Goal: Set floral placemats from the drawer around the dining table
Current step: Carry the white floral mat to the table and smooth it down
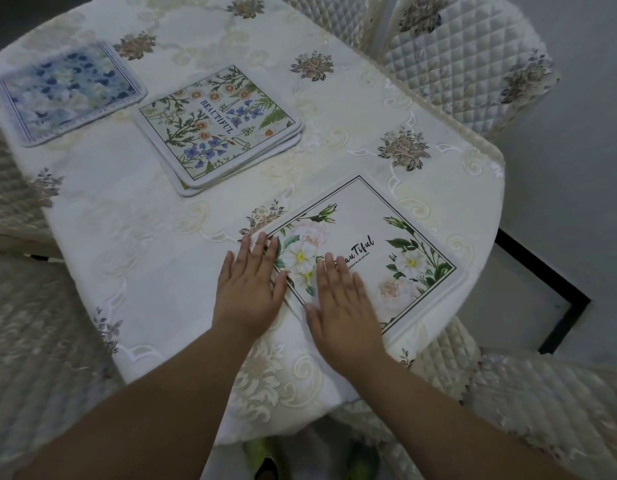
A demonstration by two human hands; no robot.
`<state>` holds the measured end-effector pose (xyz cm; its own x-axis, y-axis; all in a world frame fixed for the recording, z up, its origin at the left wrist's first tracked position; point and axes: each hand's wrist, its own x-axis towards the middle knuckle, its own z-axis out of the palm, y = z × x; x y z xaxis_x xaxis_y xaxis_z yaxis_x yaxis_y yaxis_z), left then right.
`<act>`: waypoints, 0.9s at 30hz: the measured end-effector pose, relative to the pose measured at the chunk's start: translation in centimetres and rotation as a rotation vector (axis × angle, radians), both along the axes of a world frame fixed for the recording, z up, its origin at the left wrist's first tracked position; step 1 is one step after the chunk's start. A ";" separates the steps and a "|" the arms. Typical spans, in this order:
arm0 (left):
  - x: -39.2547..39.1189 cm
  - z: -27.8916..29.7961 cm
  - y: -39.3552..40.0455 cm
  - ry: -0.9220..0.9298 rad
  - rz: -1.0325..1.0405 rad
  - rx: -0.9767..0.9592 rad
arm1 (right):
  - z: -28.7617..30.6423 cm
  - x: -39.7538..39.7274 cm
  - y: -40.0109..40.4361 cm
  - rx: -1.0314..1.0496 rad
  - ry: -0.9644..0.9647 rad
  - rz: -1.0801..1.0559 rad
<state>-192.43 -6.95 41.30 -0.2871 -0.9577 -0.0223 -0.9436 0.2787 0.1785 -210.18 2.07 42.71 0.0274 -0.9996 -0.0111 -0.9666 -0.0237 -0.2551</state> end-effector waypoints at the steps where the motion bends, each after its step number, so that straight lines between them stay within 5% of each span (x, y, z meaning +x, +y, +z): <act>1: 0.0 0.0 0.0 0.000 -0.003 0.001 | -0.4 0.4 0.6 0.034 0.013 -0.003; 12: 0.0 0.2 0.1 0.020 -0.004 0.014 | -0.8 -0.2 6.0 0.101 -0.002 -0.066; 17: -0.1 0.4 0.1 0.011 -0.003 0.021 | 2.0 -1.5 -1.4 0.014 -0.154 -0.194; 21: -0.1 0.6 0.2 0.024 -0.002 0.023 | 0.6 -2.8 -8.9 0.076 -0.096 -0.232; 27: 0.0 0.6 0.1 0.037 -0.020 0.014 | -1.7 -2.9 -9.8 0.058 0.018 -0.249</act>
<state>-192.41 -6.81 41.91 -0.3073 -0.9513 -0.0247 -0.9304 0.2949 0.2177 -213.09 -7.69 40.98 -0.2202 -0.9732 -0.0669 -0.9452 0.2298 -0.2320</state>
